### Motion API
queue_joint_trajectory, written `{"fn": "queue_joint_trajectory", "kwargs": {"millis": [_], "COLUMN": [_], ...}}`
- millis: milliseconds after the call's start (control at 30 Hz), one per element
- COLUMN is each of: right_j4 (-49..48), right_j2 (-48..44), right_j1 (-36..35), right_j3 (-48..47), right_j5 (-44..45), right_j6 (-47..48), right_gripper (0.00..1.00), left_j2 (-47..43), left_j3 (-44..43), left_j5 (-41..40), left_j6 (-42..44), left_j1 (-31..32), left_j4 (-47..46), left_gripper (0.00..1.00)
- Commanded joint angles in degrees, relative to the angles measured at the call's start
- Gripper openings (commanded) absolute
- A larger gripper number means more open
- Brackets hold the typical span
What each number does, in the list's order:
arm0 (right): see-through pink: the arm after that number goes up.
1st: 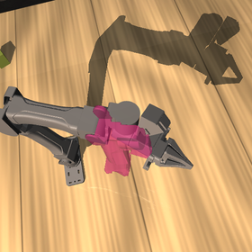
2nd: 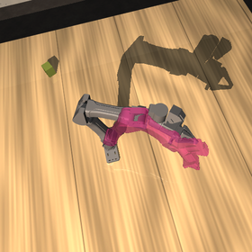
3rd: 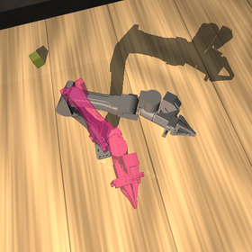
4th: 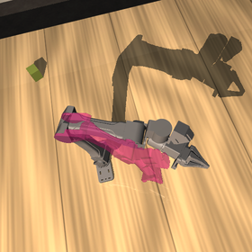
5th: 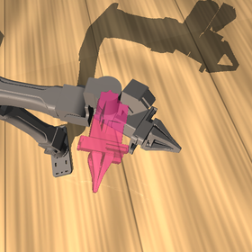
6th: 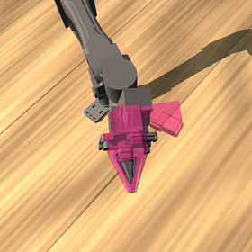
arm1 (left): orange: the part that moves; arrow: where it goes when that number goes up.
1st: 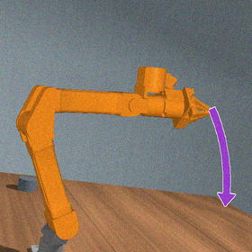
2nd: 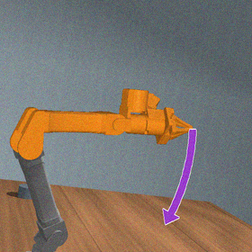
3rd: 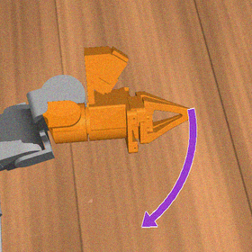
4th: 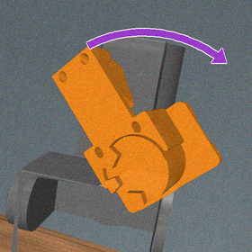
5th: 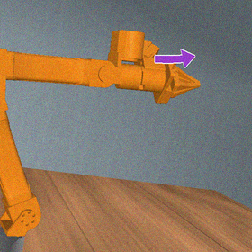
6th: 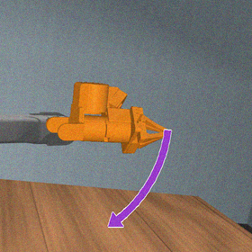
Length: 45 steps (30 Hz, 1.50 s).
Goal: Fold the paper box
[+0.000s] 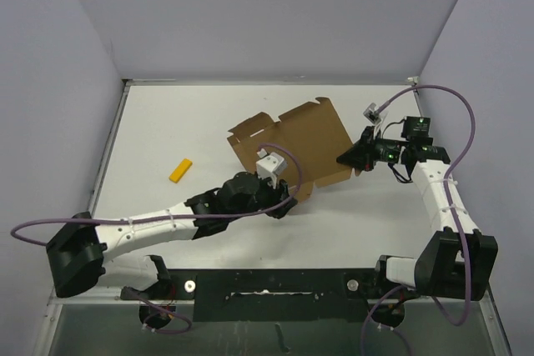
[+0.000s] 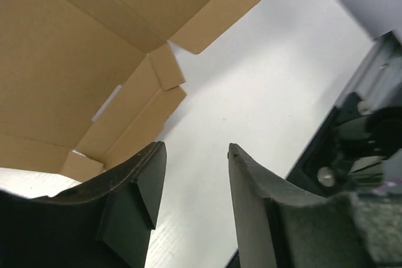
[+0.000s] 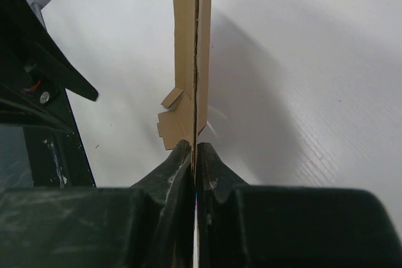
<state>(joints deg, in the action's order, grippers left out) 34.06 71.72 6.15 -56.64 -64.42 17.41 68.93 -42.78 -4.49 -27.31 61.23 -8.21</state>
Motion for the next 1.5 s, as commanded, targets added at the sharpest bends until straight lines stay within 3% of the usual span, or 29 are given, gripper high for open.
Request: {"fn": "queue_joint_trajectory", "kwargs": {"millis": [0,133,567,1200,1467], "right_j4": [-4.42,-4.81,-5.06,-4.6,-4.4], "right_j2": [0.49,0.74,1.35,1.65,1.97], "right_j1": [1.01,1.23,1.27,1.23,1.23], "right_j3": [0.12,0.13,0.04,-0.15,-0.28], "right_j5": [-3.67,-4.05,-5.1,-5.54,-5.54], "right_j6": [-4.77,-5.6,-6.25,-5.81,-5.52], "right_gripper": [0.0,0.0,0.0,0.0,0.0], "left_j2": [6.95,11.27,21.57,27.98,27.49], "left_j3": [-5.52,-6.28,-8.14,-5.83,-5.51], "left_j5": [-5.08,-4.97,0.87,-6.59,-8.98], "left_j6": [8.35,12.59,14.44,13.51,14.22], "left_j1": [1.16,1.01,-1.32,-0.68,-0.59], "left_j4": [-6.14,-9.61,-19.04,-26.52,-25.09], "left_gripper": [0.47,0.58,0.64,0.63,0.56]}}
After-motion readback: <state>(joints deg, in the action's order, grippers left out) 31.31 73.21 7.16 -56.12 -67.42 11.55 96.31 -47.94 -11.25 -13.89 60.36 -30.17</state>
